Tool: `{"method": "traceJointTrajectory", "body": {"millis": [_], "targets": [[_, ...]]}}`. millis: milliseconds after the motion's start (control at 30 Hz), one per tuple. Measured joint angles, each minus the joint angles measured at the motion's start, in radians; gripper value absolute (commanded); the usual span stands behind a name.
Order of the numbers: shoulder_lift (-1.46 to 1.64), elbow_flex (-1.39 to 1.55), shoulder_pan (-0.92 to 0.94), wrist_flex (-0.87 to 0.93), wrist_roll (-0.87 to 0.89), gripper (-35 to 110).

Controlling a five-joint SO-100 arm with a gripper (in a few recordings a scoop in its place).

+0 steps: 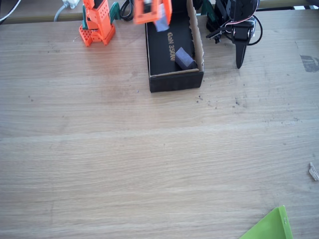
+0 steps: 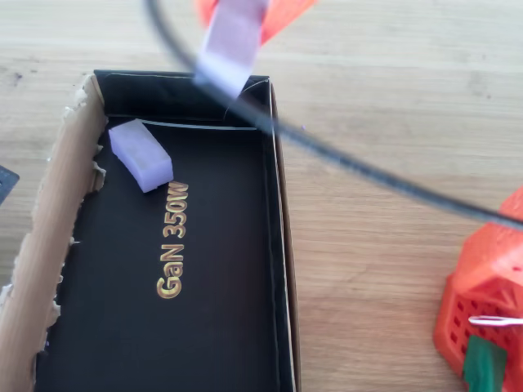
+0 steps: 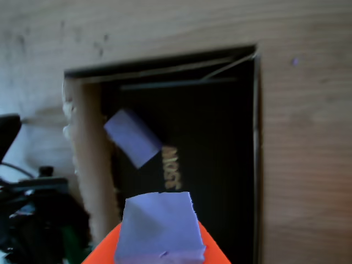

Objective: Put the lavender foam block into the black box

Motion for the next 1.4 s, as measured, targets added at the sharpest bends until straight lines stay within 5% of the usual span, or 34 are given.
{"method": "traceJointTrajectory", "body": {"millis": [233, 500, 933, 1200, 1267, 1400], "targets": [[-0.04, -0.014, -0.061, -0.012, 0.008, 1], [-0.052, -0.015, -0.067, -0.021, -0.002, 39], [-0.014, 0.011, -0.02, -0.018, -0.031, 31], [0.313, 0.288, 0.299, -0.055, -0.066, 14], [0.431, 0.38, 0.451, -0.057, -0.087, 2], [0.614, 0.54, 0.854, -0.144, -0.133, 0]]}}
